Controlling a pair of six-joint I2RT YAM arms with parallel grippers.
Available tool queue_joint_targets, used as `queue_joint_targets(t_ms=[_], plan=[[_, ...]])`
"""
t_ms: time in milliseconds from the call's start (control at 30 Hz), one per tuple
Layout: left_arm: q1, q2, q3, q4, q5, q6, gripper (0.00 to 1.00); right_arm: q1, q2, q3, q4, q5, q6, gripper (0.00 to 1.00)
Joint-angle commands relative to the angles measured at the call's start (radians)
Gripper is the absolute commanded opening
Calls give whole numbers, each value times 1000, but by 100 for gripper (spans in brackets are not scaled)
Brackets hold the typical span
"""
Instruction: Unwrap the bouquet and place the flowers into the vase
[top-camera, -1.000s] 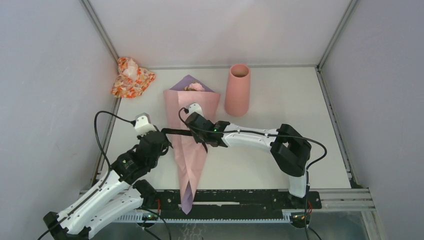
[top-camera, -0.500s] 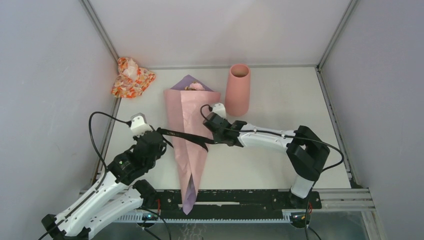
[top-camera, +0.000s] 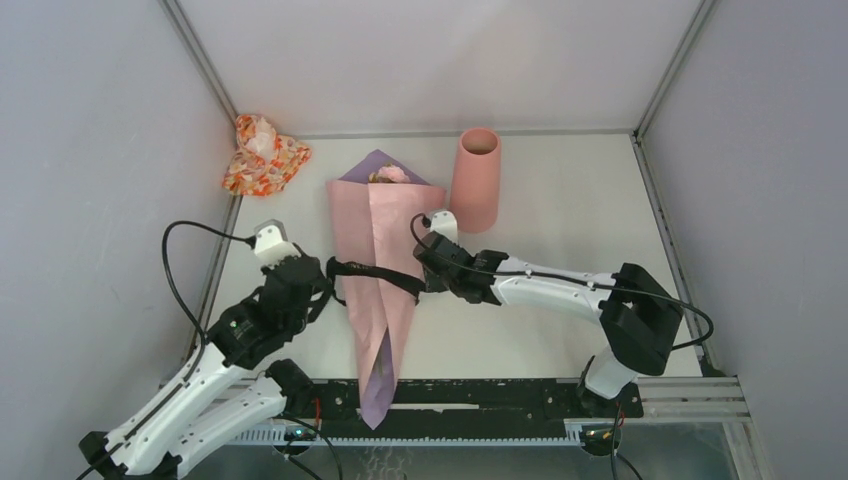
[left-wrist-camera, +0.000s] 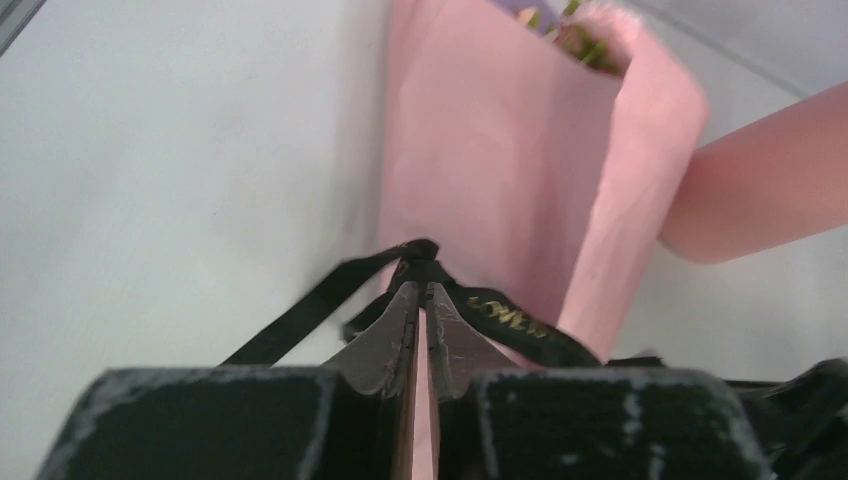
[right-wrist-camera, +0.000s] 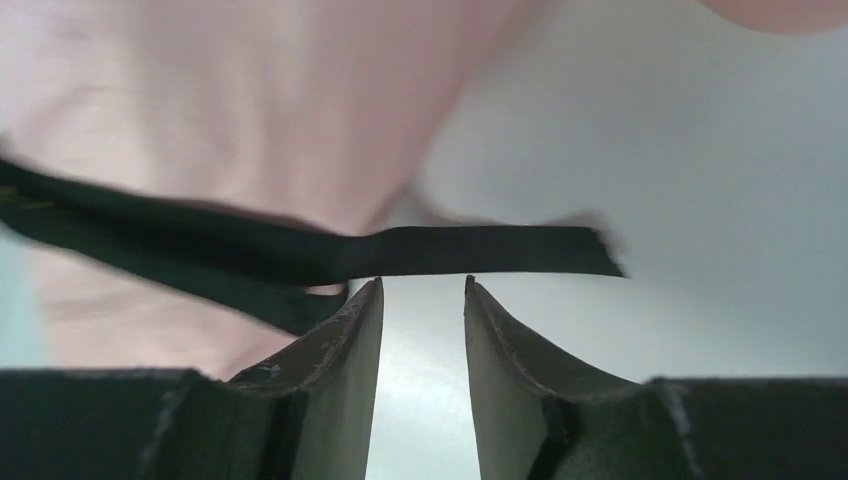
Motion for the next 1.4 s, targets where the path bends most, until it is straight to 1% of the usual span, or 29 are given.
queue_joint_targets(t_ms=[0, 133, 267, 467, 667, 833, 1067, 1367], plan=[[8, 36, 147, 88, 14, 65, 11, 45, -59, 17, 143, -68, -36, 45], [7, 83, 238, 102, 16, 100, 11, 59, -45, 41, 149, -91, -32, 46], [6, 101, 262, 136, 42, 110, 12, 66, -43, 48, 169, -109, -45, 46], [8, 103, 180, 117, 75, 63, 13, 75, -5, 112, 171, -147, -98, 50], [8, 59, 79, 28, 46, -31, 26, 124, 36, 147, 149, -144, -123, 50], [8, 46, 33, 9, 51, -61, 27, 136, 98, 147, 128, -144, -102, 50], [8, 49, 24, 12, 55, -66, 27, 133, 169, 147, 111, -88, -106, 51], [8, 46, 6, 17, 64, -75, 27, 100, 173, 147, 117, -49, -137, 51]])
